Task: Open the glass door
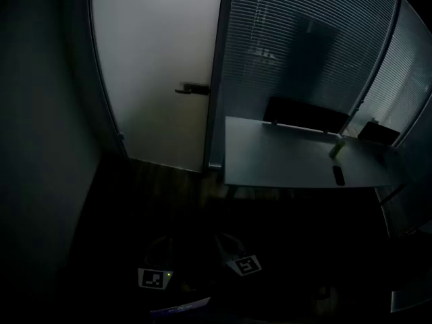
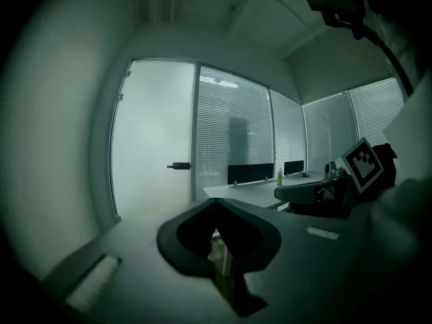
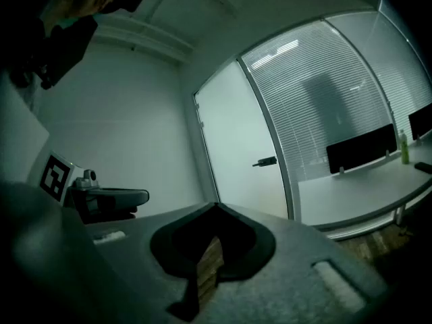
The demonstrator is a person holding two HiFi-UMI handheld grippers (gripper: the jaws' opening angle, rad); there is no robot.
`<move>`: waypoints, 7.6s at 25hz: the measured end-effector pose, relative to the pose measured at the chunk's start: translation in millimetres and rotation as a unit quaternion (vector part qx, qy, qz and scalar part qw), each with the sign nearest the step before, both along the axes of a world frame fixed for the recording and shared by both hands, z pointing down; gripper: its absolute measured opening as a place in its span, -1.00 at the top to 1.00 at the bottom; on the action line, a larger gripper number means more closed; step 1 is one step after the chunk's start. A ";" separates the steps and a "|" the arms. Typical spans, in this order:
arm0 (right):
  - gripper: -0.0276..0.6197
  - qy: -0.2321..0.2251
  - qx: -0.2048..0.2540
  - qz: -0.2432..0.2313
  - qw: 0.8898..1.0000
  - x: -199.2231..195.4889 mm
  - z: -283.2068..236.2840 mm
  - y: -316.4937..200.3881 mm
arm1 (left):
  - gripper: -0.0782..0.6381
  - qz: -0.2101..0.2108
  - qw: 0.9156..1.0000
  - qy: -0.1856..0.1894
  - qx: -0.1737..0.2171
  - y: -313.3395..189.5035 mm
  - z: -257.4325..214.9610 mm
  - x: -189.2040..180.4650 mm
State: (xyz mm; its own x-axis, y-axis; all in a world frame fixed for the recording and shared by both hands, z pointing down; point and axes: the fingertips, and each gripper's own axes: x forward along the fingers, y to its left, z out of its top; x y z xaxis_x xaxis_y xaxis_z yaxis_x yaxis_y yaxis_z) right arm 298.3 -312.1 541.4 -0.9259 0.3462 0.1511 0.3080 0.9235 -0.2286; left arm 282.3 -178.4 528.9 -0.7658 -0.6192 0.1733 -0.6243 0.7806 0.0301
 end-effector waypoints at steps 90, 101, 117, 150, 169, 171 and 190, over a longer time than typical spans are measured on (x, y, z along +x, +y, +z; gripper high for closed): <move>0.91 -0.004 -0.008 0.021 1.000 -402.8 10.3 -46.1 | 0.77 -0.001 1.000 -0.018 -0.025 -34.0 -2.4 -403.0; 0.91 0.006 -0.008 0.053 0.999 -474.6 4.3 -49.1 | 0.77 0.038 0.999 -0.028 -0.027 -45.8 -17.7 -492.1; 0.91 0.010 -0.005 0.127 0.992 -534.0 3.9 -76.2 | 0.77 0.124 0.979 -0.114 -0.119 -94.3 -9.2 -589.2; 0.91 0.009 0.006 0.283 0.959 -555.5 6.2 -129.1 | 0.63 0.212 0.854 -0.305 -0.364 -189.9 50.1 -774.4; 0.91 0.018 0.000 0.366 0.930 -527.5 37.9 -152.5 | 0.20 0.303 0.782 -0.274 -0.471 -222.1 94.2 -838.4; 0.91 0.020 -0.005 0.372 0.928 -528.0 35.3 -152.2 | 0.21 0.308 0.773 -0.276 -0.481 -224.8 99.1 -843.7; 0.91 0.033 -0.010 0.382 0.924 -529.1 48.9 -158.0 | 0.72 0.336 0.734 -0.299 -0.509 -233.3 106.8 -847.8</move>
State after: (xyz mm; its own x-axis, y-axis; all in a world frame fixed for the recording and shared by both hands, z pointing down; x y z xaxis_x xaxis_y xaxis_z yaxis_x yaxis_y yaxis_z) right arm -230.8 -470.0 590.3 -0.8903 -0.4008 0.2163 -0.4467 0.8609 -0.2436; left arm -565.5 -411.7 635.7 -0.4738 -0.6749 0.5657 -0.5430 -0.2818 -0.7910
